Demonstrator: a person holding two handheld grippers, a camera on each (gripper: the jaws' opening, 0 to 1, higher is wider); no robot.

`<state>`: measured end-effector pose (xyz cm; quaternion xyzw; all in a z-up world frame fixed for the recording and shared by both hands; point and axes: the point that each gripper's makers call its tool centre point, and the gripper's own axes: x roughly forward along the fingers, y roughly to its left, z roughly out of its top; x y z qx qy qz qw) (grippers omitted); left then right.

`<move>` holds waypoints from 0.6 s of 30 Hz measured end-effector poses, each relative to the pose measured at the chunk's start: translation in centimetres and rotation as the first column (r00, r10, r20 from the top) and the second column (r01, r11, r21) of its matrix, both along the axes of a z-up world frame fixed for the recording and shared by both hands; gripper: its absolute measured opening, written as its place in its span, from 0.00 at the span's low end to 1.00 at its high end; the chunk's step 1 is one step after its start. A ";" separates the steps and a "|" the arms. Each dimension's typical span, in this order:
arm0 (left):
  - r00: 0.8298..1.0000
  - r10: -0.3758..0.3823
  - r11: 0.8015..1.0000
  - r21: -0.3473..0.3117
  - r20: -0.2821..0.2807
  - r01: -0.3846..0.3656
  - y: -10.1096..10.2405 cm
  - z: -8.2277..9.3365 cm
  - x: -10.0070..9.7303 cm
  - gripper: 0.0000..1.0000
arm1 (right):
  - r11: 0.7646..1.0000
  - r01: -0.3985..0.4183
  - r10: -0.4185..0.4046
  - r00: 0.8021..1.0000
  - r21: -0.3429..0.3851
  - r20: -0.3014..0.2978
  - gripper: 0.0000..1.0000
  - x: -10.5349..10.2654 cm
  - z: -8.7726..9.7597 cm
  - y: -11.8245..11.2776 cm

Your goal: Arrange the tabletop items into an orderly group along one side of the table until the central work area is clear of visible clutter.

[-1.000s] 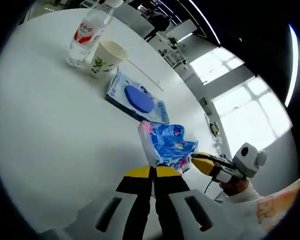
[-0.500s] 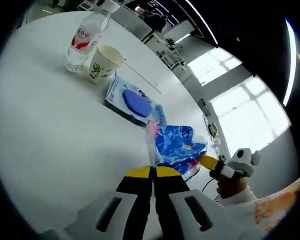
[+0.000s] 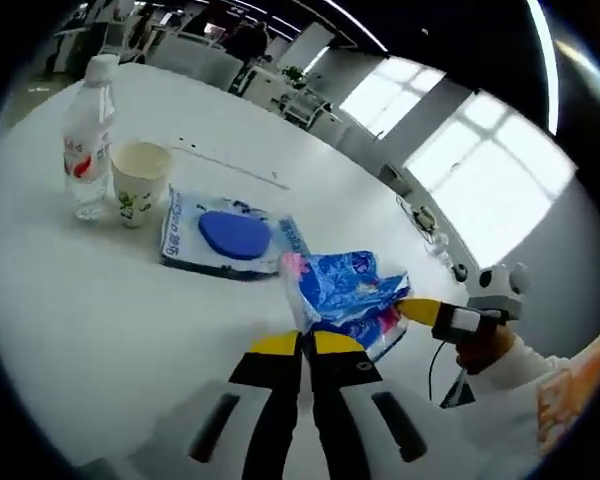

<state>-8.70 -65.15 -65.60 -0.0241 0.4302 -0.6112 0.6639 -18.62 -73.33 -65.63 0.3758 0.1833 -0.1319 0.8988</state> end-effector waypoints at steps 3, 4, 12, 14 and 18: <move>1.000 -0.021 1.000 0.003 0.009 0.021 -1.9 0.2 -0.1 0.00 | 1.000 0.028 -0.028 1.000 -0.008 -0.001 0.00 -0.4 0.1 -1.2; 0.999 -0.030 1.000 0.003 0.013 0.030 -2.4 0.2 -0.1 0.00 | 0.999 0.036 -0.037 0.999 -0.010 -0.003 0.00 -0.5 0.1 -1.6; 0.997 -0.079 0.996 -0.041 0.001 0.079 -8.1 1.4 -0.9 0.13 | 0.993 0.115 -0.116 0.993 0.022 0.038 0.00 -1.4 0.4 -6.4; 0.996 -0.084 0.995 -0.047 -0.001 0.084 -9.1 1.5 -1.1 0.14 | 0.992 0.124 -0.124 0.992 -0.003 0.021 0.00 -1.6 0.3 -7.3; 0.994 -0.110 0.992 -0.056 0.029 0.111 -11.2 1.3 -1.5 0.19 | 0.989 0.145 -0.145 0.989 -0.021 0.015 0.00 -2.0 0.0 -9.3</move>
